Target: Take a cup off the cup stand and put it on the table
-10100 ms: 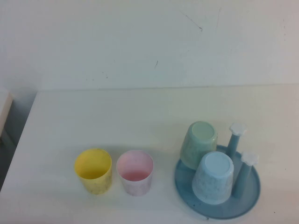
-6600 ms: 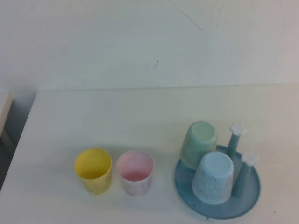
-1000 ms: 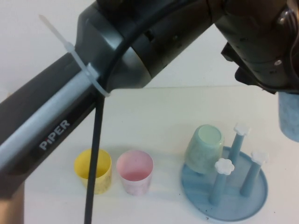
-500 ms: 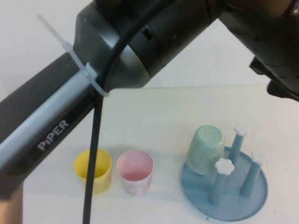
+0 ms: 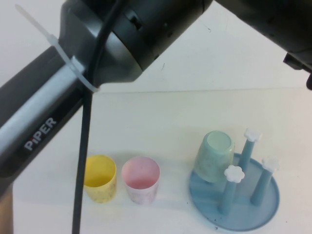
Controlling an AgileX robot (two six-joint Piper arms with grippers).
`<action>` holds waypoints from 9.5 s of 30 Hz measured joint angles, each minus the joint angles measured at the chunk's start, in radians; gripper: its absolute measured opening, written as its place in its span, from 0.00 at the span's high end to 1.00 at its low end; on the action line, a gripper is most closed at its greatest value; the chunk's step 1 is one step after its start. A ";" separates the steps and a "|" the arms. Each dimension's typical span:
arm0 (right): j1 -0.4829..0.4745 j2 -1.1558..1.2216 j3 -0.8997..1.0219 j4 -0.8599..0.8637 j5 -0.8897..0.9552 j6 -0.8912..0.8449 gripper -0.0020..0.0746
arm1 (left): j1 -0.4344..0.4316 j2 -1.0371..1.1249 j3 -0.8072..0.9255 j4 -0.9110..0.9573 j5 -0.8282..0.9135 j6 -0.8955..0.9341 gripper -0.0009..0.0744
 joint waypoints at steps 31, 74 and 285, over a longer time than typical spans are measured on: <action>0.005 0.087 -0.002 -0.265 -0.025 -0.108 0.94 | 0.000 -0.001 0.000 0.305 0.075 0.138 0.58; 0.120 1.480 -0.824 -1.479 0.558 0.504 0.95 | 0.000 -0.381 0.531 0.751 0.087 0.024 0.99; -0.069 -0.278 0.379 -1.560 -0.047 0.866 0.98 | 0.916 -1.910 2.339 0.596 -0.849 0.040 0.99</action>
